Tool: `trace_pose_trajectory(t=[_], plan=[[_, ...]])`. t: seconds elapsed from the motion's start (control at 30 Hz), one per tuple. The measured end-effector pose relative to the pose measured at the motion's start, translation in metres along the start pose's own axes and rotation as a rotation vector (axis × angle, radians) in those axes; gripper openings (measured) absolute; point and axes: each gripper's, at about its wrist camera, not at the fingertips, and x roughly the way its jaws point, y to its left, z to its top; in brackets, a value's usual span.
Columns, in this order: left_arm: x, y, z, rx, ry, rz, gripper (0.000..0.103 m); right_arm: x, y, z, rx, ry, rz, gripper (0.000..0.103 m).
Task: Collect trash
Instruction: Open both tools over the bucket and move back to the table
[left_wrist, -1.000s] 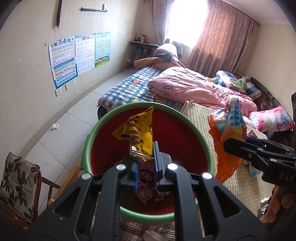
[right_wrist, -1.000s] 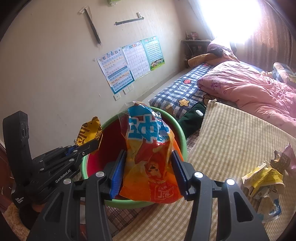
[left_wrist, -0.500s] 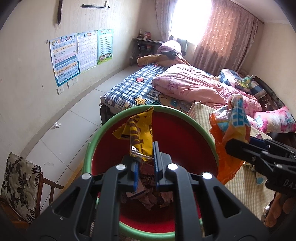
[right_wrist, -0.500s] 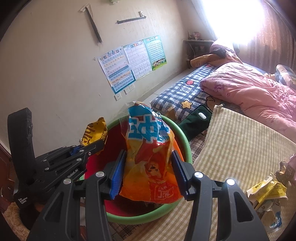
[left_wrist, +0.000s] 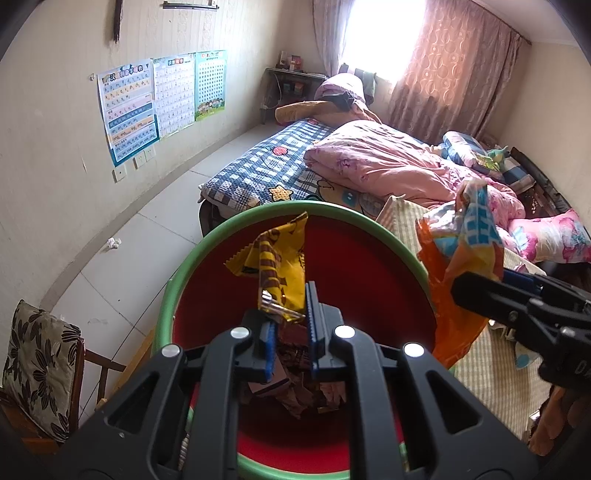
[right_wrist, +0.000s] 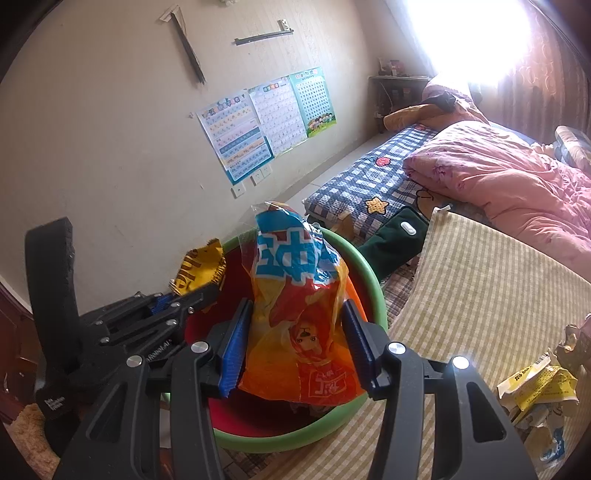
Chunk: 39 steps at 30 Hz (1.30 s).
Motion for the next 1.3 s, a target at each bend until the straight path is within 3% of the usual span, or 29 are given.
trace_pose_trajectory(t=[0.13,0.17,0.2,0.23,0.27,0.5,0.7,0.8,1.13,1.3], plan=[[-0.001,-0.001,0.000,-0.003,0.002,0.010,0.013,0.001,0.001,0.002,-0.008,-0.007,0.007,0.050],[-0.002,-0.001,0.000,-0.006,-0.002,0.021,0.020,0.001,0.000,0.002,-0.009,-0.006,0.010,0.051],[-0.002,-0.001,0.000,-0.009,-0.002,0.027,0.027,0.000,-0.001,0.001,-0.010,-0.002,0.016,0.058],[-0.003,0.000,-0.001,-0.014,-0.005,0.034,0.043,0.001,-0.001,0.000,-0.010,0.004,0.024,0.060],[-0.006,0.000,-0.001,-0.020,-0.015,0.045,0.051,0.000,-0.002,-0.001,-0.010,0.005,0.025,0.060],[-0.018,-0.003,-0.007,-0.023,-0.030,0.064,0.058,-0.021,-0.003,-0.007,-0.002,-0.018,0.032,0.061],[-0.033,-0.021,-0.023,-0.021,-0.036,0.053,0.060,-0.054,-0.020,-0.031,0.015,-0.037,0.009,0.064],[-0.039,-0.038,-0.035,-0.008,-0.033,0.042,0.061,-0.074,-0.038,-0.050,0.029,-0.049,-0.032,0.070],[-0.053,-0.102,-0.077,0.033,0.013,-0.018,0.064,-0.152,-0.134,-0.121,0.147,0.026,-0.138,0.070],[-0.063,-0.148,-0.097,0.073,0.043,-0.117,0.067,-0.195,-0.167,-0.167,0.173,0.104,-0.148,0.070]])
